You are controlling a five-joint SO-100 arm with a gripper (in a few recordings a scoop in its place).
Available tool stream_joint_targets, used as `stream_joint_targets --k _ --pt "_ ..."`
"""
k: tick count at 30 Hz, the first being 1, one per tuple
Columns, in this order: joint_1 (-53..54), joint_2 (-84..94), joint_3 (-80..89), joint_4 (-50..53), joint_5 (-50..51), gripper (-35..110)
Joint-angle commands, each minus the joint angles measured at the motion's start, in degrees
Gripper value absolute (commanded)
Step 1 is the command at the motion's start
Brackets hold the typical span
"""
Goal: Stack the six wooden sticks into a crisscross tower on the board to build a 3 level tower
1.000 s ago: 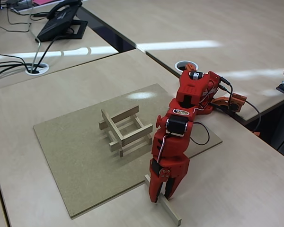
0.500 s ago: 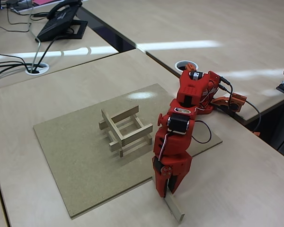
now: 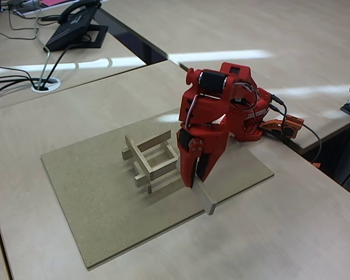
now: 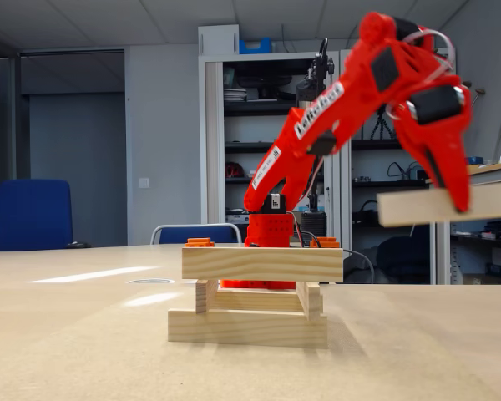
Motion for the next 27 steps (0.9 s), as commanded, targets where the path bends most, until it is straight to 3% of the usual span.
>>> stream_joint_targets --k 1,14,27 --pt "3.9 12.0 11.3 1.1 -4.3 0" --pt "21.9 27.1 39.1 1.7 -25.5 0" --pt "24.0 26.7 45.9 0.3 -27.2 0"
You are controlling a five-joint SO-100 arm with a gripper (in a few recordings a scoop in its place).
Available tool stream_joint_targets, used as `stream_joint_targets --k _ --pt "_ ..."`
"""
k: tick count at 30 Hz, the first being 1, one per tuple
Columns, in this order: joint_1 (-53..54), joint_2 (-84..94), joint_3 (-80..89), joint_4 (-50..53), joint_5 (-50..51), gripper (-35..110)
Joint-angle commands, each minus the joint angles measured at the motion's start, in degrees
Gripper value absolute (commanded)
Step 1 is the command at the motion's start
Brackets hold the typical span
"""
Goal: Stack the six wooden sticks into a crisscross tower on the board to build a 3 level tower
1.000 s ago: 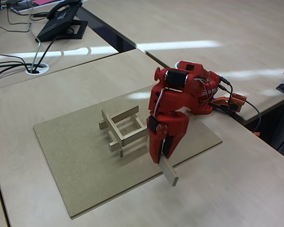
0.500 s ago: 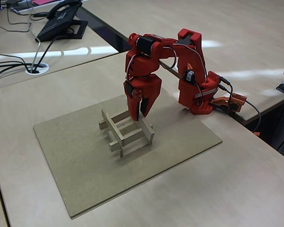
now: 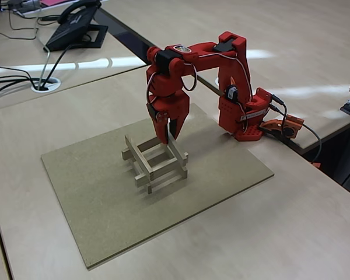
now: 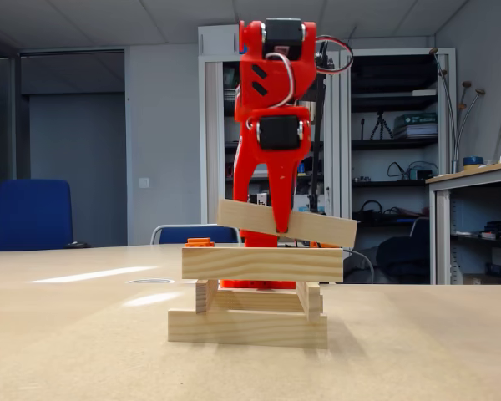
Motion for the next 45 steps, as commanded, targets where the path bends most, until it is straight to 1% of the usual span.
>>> stream_joint_targets --k 1,16,28,34,39,45 --pt "-0.2 2.8 1.5 -0.6 0.0 0" --pt "2.4 3.2 11.0 -7.6 -1.2 0" --pt "2.7 3.0 13.8 -9.8 -1.3 0" --pt "2.6 2.6 13.9 -9.5 -0.5 5" --pt "2.5 2.5 14.0 -8.4 1.1 14" --pt "2.2 2.5 14.0 -7.2 3.8 18"
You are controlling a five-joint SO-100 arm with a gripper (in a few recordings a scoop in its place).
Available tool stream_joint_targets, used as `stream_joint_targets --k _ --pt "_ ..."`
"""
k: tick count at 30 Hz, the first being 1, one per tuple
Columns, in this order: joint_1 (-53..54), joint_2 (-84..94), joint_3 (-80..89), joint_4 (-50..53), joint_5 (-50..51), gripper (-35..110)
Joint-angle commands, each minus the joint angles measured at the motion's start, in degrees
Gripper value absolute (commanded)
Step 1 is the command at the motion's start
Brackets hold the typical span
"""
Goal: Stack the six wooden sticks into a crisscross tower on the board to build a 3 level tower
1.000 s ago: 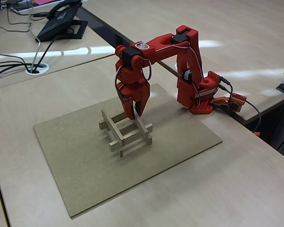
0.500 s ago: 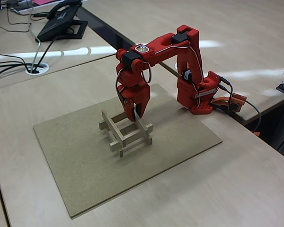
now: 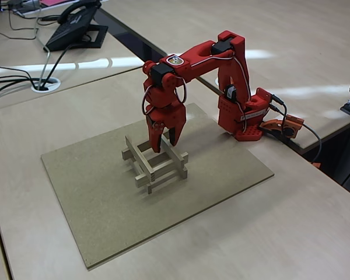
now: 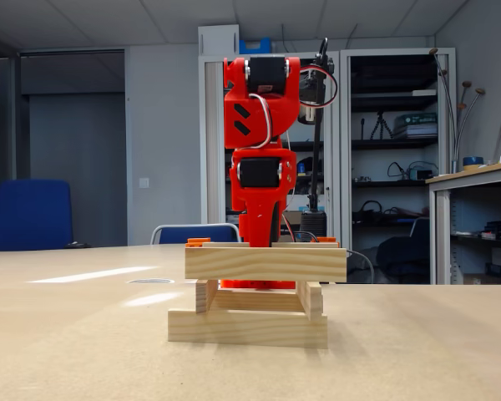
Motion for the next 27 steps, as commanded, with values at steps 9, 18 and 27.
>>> stream_joint_targets --k 9,18,27 --pt "-1.1 3.8 0.5 3.7 5.7 21" --pt "-1.4 5.4 -4.0 7.2 5.9 23" --pt "-3.1 15.6 -7.4 5.0 5.8 22"
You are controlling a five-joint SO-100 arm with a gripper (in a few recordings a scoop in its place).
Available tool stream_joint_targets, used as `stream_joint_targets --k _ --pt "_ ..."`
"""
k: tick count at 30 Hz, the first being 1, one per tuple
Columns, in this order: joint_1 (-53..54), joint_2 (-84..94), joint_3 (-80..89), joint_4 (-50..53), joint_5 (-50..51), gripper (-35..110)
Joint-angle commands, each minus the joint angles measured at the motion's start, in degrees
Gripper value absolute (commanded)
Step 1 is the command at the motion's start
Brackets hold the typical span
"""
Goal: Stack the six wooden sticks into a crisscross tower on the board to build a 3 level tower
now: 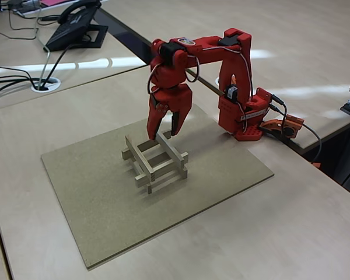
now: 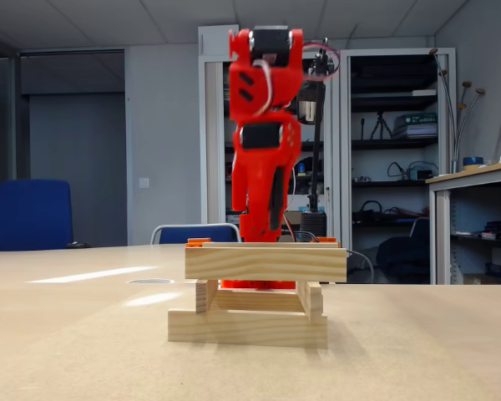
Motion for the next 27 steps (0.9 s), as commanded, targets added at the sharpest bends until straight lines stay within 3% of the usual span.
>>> stream_joint_targets --k 1,5,11,19,27 --pt "-1.8 10.0 -1.4 -2.9 1.3 21" --pt "-4.3 21.3 4.8 -10.4 3.0 15" --pt "-7.3 43.1 29.3 -28.5 5.5 0" --pt "-8.3 66.9 61.8 -49.6 4.7 0" --pt "-5.7 83.2 82.3 -62.8 0.1 0"
